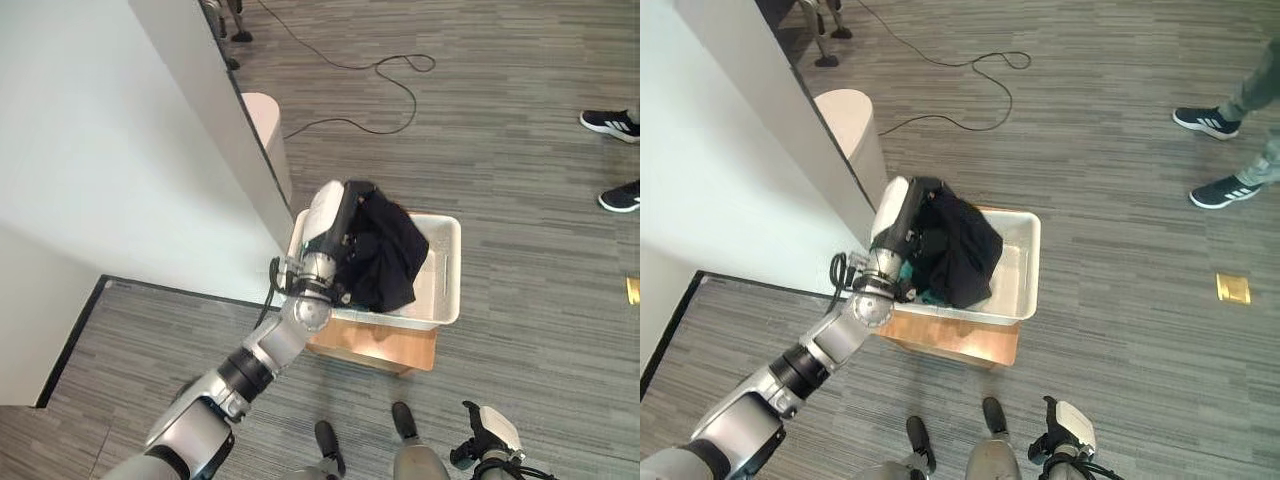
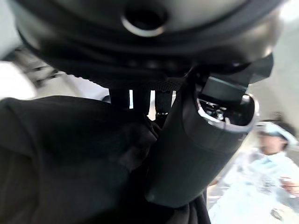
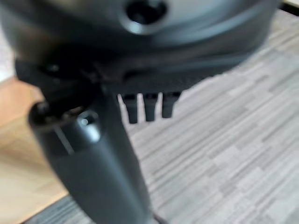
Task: Pick up bed clothes into laundry basket.
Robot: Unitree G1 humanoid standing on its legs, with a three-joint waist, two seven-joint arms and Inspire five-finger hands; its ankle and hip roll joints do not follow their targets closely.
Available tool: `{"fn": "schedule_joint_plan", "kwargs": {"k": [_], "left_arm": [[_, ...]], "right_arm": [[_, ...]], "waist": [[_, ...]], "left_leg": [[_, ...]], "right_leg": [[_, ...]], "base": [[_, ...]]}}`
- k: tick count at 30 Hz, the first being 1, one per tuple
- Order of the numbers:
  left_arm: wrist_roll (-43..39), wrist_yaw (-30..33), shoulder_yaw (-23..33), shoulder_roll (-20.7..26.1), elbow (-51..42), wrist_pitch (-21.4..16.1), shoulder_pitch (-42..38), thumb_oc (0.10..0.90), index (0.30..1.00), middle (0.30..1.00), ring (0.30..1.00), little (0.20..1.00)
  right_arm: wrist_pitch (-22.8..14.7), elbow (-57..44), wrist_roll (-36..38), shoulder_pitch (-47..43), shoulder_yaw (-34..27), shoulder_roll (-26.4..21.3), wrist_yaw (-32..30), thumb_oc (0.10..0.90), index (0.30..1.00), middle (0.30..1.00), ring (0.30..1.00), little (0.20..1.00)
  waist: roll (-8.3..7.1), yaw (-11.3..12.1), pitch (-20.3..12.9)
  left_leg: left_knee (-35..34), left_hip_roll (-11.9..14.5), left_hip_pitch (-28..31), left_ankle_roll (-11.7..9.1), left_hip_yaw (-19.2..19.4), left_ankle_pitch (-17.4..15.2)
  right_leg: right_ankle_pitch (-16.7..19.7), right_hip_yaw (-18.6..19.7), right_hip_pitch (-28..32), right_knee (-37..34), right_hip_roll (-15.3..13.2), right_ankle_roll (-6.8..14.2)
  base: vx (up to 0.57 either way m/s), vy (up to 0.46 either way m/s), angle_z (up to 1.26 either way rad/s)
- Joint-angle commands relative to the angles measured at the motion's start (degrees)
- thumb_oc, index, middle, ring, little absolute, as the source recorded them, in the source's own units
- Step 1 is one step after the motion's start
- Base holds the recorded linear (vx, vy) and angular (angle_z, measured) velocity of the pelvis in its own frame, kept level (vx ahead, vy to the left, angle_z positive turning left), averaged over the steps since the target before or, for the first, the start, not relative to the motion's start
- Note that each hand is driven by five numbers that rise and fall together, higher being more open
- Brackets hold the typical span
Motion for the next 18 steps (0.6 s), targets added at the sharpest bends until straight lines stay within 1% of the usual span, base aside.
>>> {"fn": "schedule_joint_plan", "kwargs": {"k": [1, 4, 5, 6, 11, 12, 13, 17, 18], "left_arm": [[4.5, 4.98, 3.64, -2.31, 3.5, -4.36, -13.68, 0.4, 0.3, 0.3, 0.3, 0.3], [4.5, 4.98, 3.64, -2.3, 3.5, -4.36, -13.68, 0.4, 0.3, 0.3, 0.3, 0.3], [6.58, 5.47, 2.02, -0.69, 10.57, -1.62, -16.92, 0.4, 0.3, 0.3, 0.3, 0.3], [6.53, 5.64, 1.94, -0.68, 11.05, -1.83, -17.38, 0.4, 0.3, 0.3, 0.3, 0.3], [6.52, 5.65, 1.93, -0.69, 11.07, -1.84, -17.4, 0.4, 0.3, 0.3, 0.3, 0.3], [8.14, 4.85, 0.85, 1.54, 19.61, 0.21, -18.6, 0.4, 0.3, 0.3, 0.3, 0.3], [8.1, 4.95, 0.8, 1.6, 19.93, 0.04, -18.88, 0.4, 0.3, 0.3, 0.3, 0.3], [8.09, 4.96, 0.8, 1.6, 19.94, 0.03, -18.88, 0.4, 0.3, 0.3, 0.3, 0.3], [13.63, 4.27, 0.17, -0.73, 22.98, 1.78, -11.83, 0.4, 0.3, 0.3, 0.3, 0.3]], "right_arm": [[-1.11, 0.2, 1.52, -3.77, 2.69, -3.42, -3.23, 0.8, 0.9, 0.9, 0.9, 0.9], [-1.11, 0.2, 1.52, -3.78, 2.69, -3.42, -3.23, 0.8, 0.9, 0.9, 0.9, 0.9], [-0.45, 0.31, 1.33, -5.94, 4.09, -2.95, -3.56, 0.8, 0.9, 0.9, 0.9, 0.9], [-0.44, 0.41, 1.36, -6.29, 4.1, -2.82, -3.58, 0.8, 0.9, 0.9, 0.9, 0.9], [-0.44, 0.42, 1.36, -6.3, 4.09, -2.82, -3.59, 0.8, 0.9, 0.9, 0.9, 0.9], [-0.56, 1.62, 2.47, -7.89, 4.85, -2.52, -3.92, 0.8, 0.9, 0.9, 0.9, 0.9], [-0.61, 1.78, 2.52, -8.18, 4.92, -2.39, -3.97, 0.8, 0.9, 0.9, 0.9, 0.9], [-0.62, 1.79, 2.52, -8.18, 4.92, -2.38, -3.97, 0.8, 0.9, 0.9, 0.9, 0.9], [-1.37, 1.89, 3.82, -9.33, 4.8, -1.5, -4.81, 0.8, 0.9, 0.9, 0.9, 0.9]], "waist": [[-3.73, 0.25, -1.86], [-3.73, 0.25, -1.86], [-4.04, -0.37, -1.71], [-4.11, -0.14, -1.8], [-4.1, -0.07, -1.89], [-5.4, -0.18, -0.55], [-5.47, -0.14, -0.73], [-5.46, -0.12, -0.83], [-7.29, 1.11, 1.6]], "left_leg": [[0.08, 2.63, 1.3, -3.53, 0.42, -5.54], [0.08, 2.63, 1.3, -3.53, 0.42, -5.54], [0.08, 2.79, 0.43, -3.5, 1.48, -5.8], [0.08, 2.87, -0.11, -3.56, 1.72, -5.34], [0.08, 2.88, -0.21, -3.56, 1.78, -5.34], [0.08, 3.1, -2.2, -3.58, 2.26, -5.02], [0.08, 3.16, -2.78, -3.64, 2.35, -4.54], [0.08, 3.16, -2.89, -3.64, 2.36, -4.53], [0.08, 3.26, -5.7, -3.73, 0.93, -3.73]], "right_leg": [[-2.13, -3.27, 1.83, 0.22, -4.58, 4.66], [-2.13, -3.27, 1.83, 0.22, -4.58, 4.65], [-1.73, -2.98, 0.0, 0.22, -4.24, 5.29], [-1.28, -2.69, -0.67, 0.22, -4.14, 5.19], [-1.26, -2.63, -0.8, 0.22, -4.13, 5.19], [-0.64, -2.78, -3.15, 0.22, -3.74, 5.41], [-0.24, -2.66, -3.77, 0.22, -3.68, 5.3], [-0.22, -2.64, -3.89, 0.22, -3.67, 5.3], [0.01, -4.06, -5.92, 0.22, -3.79, 4.91]], "base": [[0.0, 0.0, -0.2], [0.01, 0.012, -0.04], [0.0, 0.028, -0.03], [0.0, 0.028, -0.15], [0.0, -0.002, -0.13], [-0.04, -0.01, 0.0], [-0.04, -0.011, -0.09], [-0.02, -0.012, -0.14], [-0.08, -0.048, -0.12]]}}
